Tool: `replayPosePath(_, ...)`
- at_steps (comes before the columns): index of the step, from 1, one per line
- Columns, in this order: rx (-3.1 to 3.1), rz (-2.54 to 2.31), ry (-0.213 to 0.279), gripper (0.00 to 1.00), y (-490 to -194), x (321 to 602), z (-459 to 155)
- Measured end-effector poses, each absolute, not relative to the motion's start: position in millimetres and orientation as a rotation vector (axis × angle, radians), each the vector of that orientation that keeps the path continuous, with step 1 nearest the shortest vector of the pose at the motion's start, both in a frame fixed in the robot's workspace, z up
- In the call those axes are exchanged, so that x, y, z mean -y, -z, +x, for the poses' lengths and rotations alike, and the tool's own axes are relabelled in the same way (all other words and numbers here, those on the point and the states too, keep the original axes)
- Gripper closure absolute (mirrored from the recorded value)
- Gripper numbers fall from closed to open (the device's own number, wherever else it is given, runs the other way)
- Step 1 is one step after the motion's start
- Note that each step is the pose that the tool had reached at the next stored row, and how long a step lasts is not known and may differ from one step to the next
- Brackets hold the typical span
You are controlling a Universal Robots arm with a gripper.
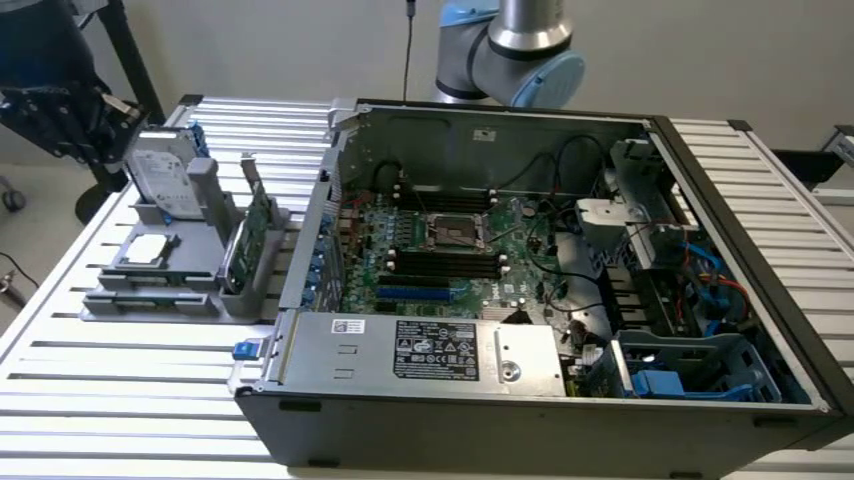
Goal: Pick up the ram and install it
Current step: 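Reach for the ram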
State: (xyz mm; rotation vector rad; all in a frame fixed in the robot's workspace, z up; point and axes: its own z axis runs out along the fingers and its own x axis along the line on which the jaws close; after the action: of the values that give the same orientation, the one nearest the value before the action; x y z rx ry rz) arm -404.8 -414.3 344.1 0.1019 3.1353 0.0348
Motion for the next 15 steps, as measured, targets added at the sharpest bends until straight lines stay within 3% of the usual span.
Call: replayPosePath(15,-3.163,-0.101,-0.032,0.89,-330.9,422.0,-406.1)
